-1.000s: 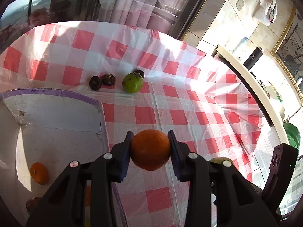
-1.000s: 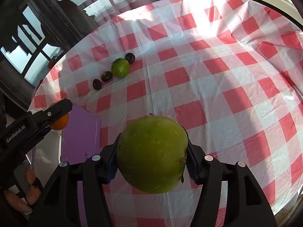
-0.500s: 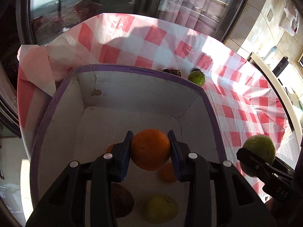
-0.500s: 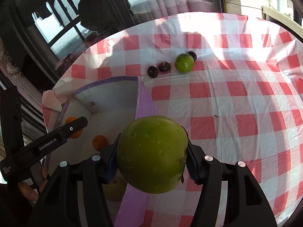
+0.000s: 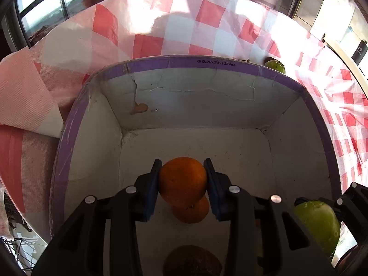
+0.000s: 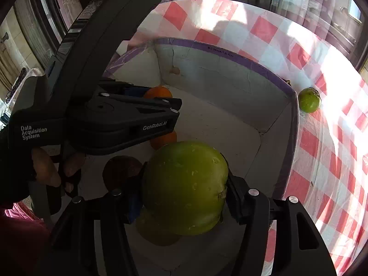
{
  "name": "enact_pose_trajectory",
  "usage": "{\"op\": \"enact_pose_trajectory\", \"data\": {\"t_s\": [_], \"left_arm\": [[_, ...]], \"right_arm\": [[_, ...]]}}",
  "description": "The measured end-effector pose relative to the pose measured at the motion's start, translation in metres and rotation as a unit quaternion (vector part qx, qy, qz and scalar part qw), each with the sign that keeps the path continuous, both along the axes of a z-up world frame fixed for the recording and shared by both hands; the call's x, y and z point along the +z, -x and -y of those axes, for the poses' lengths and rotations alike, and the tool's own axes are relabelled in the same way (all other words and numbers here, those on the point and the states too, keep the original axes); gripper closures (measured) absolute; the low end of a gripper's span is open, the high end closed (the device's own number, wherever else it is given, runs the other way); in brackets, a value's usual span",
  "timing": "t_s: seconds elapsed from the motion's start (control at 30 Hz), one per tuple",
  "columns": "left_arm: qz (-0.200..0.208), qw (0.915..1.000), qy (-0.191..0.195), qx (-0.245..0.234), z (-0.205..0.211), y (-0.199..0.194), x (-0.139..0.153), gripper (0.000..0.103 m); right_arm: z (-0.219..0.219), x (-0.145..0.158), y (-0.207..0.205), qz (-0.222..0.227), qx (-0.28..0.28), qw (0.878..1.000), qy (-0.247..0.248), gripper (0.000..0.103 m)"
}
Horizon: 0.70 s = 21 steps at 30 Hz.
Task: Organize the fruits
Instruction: 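Carry the tangerine and green lime in both grippers over the white box, then open both grippers to drop the tangerine and green lime into the box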
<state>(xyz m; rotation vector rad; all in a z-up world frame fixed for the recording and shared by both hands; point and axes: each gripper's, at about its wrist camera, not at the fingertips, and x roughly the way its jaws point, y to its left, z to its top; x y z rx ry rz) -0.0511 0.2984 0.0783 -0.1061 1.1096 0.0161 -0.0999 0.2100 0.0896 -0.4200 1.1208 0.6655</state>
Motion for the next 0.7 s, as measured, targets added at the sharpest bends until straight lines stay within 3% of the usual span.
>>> {"op": "enact_pose_trajectory", "data": {"t_s": [0.2, 0.43, 0.7], "left_arm": [[-0.019, 0.9991, -0.026, -0.028, -0.004, -0.022, -0.013, 0.065], [-0.059, 0.9970, -0.034, -0.036, -0.012, -0.027, -0.044, 0.065], [-0.068, 0.9963, -0.039, -0.034, -0.012, -0.023, -0.054, 0.064]], "right_arm": [[-0.037, -0.024, 0.011, -0.020, 0.092, 0.992, 0.080, 0.044], [-0.036, -0.036, -0.007, -0.049, 0.070, 0.990, 0.109, 0.044], [-0.042, -0.051, -0.010, -0.053, 0.085, 0.983, 0.154, 0.044]]}}
